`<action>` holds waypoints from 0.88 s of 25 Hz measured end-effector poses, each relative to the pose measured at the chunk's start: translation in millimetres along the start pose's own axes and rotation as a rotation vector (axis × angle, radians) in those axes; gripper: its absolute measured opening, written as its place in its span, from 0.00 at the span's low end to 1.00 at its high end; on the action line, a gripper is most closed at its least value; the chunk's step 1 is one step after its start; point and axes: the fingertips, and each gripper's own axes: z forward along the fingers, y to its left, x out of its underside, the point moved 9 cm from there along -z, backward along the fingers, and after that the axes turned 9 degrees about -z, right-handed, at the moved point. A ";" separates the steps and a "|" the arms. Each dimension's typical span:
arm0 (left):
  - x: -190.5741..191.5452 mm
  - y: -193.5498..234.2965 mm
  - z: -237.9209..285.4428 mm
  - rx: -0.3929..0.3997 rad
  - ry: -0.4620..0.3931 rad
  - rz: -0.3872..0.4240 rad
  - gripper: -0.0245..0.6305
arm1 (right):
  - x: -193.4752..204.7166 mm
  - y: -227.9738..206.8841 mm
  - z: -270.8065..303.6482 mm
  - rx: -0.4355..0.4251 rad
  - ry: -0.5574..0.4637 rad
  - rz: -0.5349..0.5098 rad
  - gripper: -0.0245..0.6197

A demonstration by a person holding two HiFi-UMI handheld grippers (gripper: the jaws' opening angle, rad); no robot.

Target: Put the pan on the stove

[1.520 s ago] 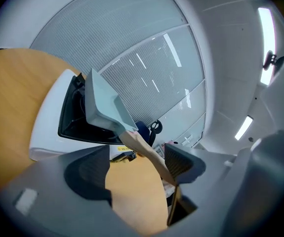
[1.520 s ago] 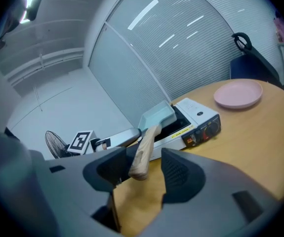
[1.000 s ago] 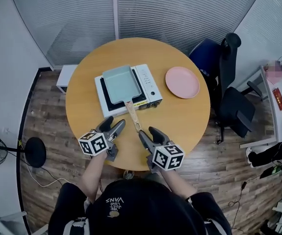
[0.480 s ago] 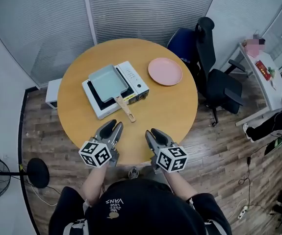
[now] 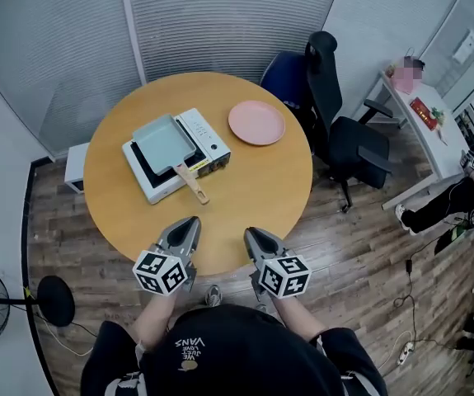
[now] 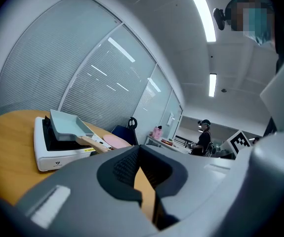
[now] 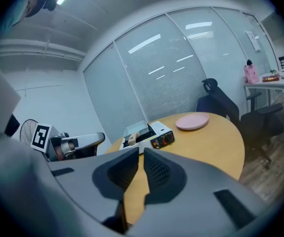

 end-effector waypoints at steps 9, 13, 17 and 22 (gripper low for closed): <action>38.8 -56.9 3.9 -0.061 -0.048 -0.047 0.05 | 12.1 -29.8 -55.4 -0.063 0.039 -0.051 0.08; 55.6 -85.2 4.1 -0.088 -0.052 -0.048 0.05 | 18.1 -43.4 -78.7 -0.091 0.048 -0.056 0.08; 72.8 -109.8 7.3 -0.100 -0.058 -0.045 0.05 | 23.8 -58.5 -98.6 -0.109 0.044 -0.061 0.07; 89.3 -137.0 3.2 -0.111 -0.065 -0.030 0.05 | 30.2 -67.4 -121.0 -0.129 0.035 -0.075 0.07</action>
